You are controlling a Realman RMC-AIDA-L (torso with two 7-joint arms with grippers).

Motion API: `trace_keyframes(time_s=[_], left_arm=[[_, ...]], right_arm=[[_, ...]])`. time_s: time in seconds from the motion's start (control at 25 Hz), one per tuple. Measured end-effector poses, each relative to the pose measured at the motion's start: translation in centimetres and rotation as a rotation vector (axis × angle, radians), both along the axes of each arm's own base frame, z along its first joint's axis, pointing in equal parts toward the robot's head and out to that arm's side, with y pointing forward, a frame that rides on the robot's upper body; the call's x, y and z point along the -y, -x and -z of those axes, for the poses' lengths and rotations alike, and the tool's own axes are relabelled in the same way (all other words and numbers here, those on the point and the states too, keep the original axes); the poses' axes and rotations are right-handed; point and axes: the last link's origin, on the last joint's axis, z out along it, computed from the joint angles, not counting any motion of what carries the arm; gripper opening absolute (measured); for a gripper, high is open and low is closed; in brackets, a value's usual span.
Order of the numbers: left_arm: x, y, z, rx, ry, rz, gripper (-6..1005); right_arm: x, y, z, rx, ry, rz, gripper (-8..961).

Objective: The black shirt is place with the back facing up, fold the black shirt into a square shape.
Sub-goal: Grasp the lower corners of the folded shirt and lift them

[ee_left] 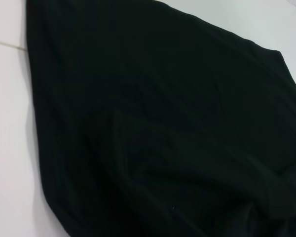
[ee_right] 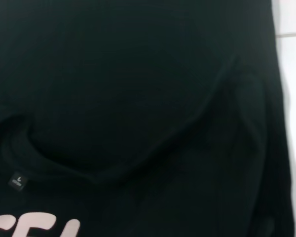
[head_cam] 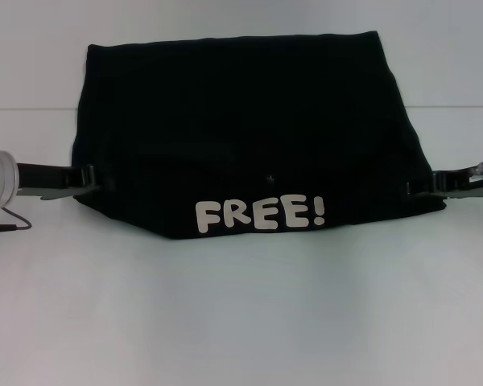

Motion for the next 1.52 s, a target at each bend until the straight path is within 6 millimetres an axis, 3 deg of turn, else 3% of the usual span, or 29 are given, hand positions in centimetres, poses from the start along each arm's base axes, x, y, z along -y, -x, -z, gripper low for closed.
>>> trace_keyframes(time_s=[0.32, 0.44, 1.0, 1.08, 1.24, 1.52], left_arm=[[-0.2, -0.3, 0.0, 0.001, 0.003, 0.008, 37], [-0.2, -0.3, 0.1, 0.003, 0.004, 0.008, 37], [0.2, -1.0, 0.1, 0.025, 0.064, 0.022, 37], [0.6, -1.5, 0.0, 0.038, 0.112, 0.034, 37], [1.7, -2.1, -0.1, 0.041, 0.236, 0.031, 36], [5.5, -2.9, -0.9, 0.093, 0.487, 0.038, 37]], right_arm=[[-0.3, 0.3, 0.1, 0.0, -0.008, -0.007, 628], [-0.3, 0.2, -0.1, 0.003, -0.007, -0.005, 376], [-0.1, 0.0, -1.5, -0.003, 0.009, 0.013, 112], [0.2, 0.0, -2.1, -0.018, 0.026, 0.034, 68], [1.6, -0.3, -3.2, -0.034, 0.087, 0.089, 69], [6.1, -0.9, -4.4, -0.064, 0.231, 0.175, 66]])
